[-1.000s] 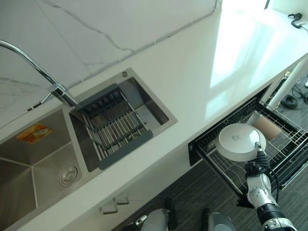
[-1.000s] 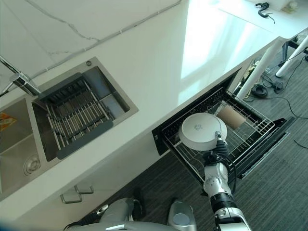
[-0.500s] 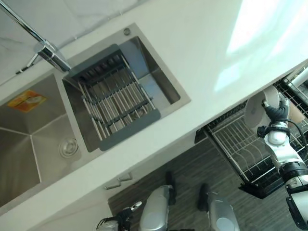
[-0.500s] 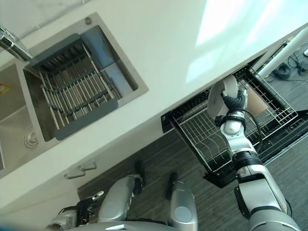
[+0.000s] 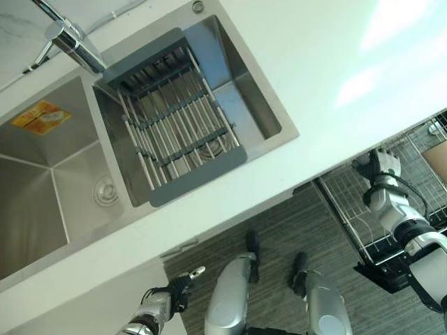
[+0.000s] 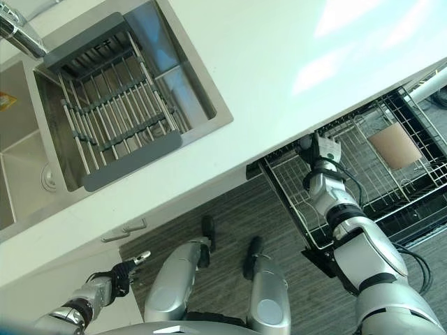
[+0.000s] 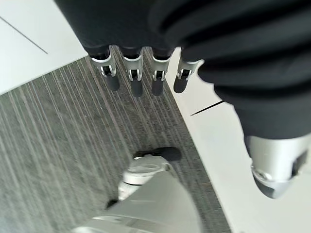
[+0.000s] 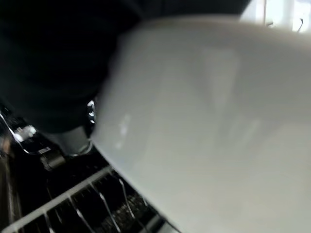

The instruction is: Place the dishes in the dishwasher.

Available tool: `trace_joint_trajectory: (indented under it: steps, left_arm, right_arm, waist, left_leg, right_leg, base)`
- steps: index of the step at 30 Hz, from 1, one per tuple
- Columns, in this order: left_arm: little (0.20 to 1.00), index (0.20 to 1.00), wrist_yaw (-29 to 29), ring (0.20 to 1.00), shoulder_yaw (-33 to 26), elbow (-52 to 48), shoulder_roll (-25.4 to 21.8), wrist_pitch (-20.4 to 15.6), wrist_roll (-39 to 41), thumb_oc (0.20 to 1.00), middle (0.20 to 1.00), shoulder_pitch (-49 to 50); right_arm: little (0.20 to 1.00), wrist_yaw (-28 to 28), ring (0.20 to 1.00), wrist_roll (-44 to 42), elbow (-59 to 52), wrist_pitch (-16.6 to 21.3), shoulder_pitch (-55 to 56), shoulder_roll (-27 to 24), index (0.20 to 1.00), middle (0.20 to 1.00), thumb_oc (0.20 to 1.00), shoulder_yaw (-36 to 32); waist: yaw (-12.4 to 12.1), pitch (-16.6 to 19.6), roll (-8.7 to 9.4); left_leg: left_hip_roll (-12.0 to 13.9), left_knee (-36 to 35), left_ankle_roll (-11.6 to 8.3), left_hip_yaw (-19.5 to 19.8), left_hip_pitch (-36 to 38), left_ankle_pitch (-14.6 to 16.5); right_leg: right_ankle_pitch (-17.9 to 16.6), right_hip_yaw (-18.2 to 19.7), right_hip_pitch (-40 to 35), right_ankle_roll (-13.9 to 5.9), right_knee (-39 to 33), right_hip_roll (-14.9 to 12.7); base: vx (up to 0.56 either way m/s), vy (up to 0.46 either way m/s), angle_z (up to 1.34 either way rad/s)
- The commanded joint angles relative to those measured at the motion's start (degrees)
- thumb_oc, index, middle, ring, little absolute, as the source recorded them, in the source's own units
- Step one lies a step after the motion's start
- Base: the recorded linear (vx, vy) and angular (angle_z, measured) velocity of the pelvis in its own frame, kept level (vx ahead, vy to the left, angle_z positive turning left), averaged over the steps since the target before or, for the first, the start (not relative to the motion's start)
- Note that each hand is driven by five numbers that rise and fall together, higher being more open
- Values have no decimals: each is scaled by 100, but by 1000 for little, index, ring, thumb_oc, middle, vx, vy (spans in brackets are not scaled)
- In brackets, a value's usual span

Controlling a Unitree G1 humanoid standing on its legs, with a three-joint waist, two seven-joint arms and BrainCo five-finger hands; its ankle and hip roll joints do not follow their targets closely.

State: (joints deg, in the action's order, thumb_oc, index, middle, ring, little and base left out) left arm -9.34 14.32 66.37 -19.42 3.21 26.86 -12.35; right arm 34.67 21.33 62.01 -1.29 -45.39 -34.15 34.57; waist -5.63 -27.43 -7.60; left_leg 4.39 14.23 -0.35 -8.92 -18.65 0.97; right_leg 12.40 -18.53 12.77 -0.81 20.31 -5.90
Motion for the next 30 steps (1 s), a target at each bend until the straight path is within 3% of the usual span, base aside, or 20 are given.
trace_joint_trajectory:
  steps: [1,8,13,17,24,25,28,30]
  left_arm:
    - [1000,1000,31,1000,277,13,-189,19,190,1000,1000,-4]
    - [1000,1000,60,1000,256,15,-205,-65,293,1000,1000,-22]
    - [1000,1000,102,1000,325,-54,-153,-92,311,1000,1000,-53]
    - [1000,1000,148,1000,429,-178,-123,-108,385,1000,1000,-134]
    - [1000,1000,116,1000,627,-377,-157,-324,481,1000,1000,-109]
    - [1000,1000,94,1000,655,-460,-150,-357,550,1000,1000,-83]
    - [1000,1000,3,1000,654,-579,-154,-366,508,1000,1000,-28]
    - [1000,1000,-71,1000,591,-668,-159,-353,448,1000,1000,7]
  right_arm:
    - [200,180,200,948,136,-109,-731,-15,200,200,200,559]
    - [200,906,200,920,551,-1261,-817,-132,200,200,200,563]
    - [200,1410,200,464,856,-1668,-675,-148,200,200,200,258]
    - [200,1638,200,-54,938,-1097,-880,-170,200,200,200,49]
    - [200,1679,200,-308,898,-851,-1368,-211,200,200,200,39]
    - [1000,1380,1000,-698,896,-412,-1455,-216,1000,1000,1000,29]
    - [1000,254,1000,-1795,923,474,-1568,-76,1000,1000,1000,-157]
    - [1000,-924,1000,-2077,908,846,-1521,73,1000,1000,1000,-272]
  waist:
    - [-331,57,18]
    - [-398,-118,-9]
    - [-399,-180,-56]
    - [-436,-233,-142]
    - [-494,-236,-354]
    - [-505,-236,-457]
    - [-541,-236,-563]
    - [-552,-236,-595]
  left_leg:
    - [-337,296,-89,578,-103,371]
    - [-370,296,-37,598,-361,292]
    - [-404,296,-15,626,-505,252]
    - [-464,296,-10,620,-744,183]
    - [-541,296,-19,603,-1163,66]
    - [-583,296,-32,610,-1251,32]
    - [-609,296,-51,618,-1307,10]
    - [-603,296,-72,606,-1322,2]
  right_leg:
    - [-315,-176,91,-322,137,-184]
    - [-203,-62,472,-291,469,-168]
    - [-190,-11,662,-297,575,-174]
    - [-171,26,944,-320,704,-222]
    - [-139,70,1405,-317,879,-257]
    - [-122,89,1509,-313,917,-275]
    - [-100,108,1578,-288,938,-286]
    - [-103,108,1596,-282,920,-286]
  base:
    - [-91,-74,-6]
    - [-64,-41,0]
    - [-26,-3,2]
    - [-38,31,4]
    - [-26,45,0]
    - [-25,134,-3]
    - [-21,81,-1]
    - [-17,46,2]
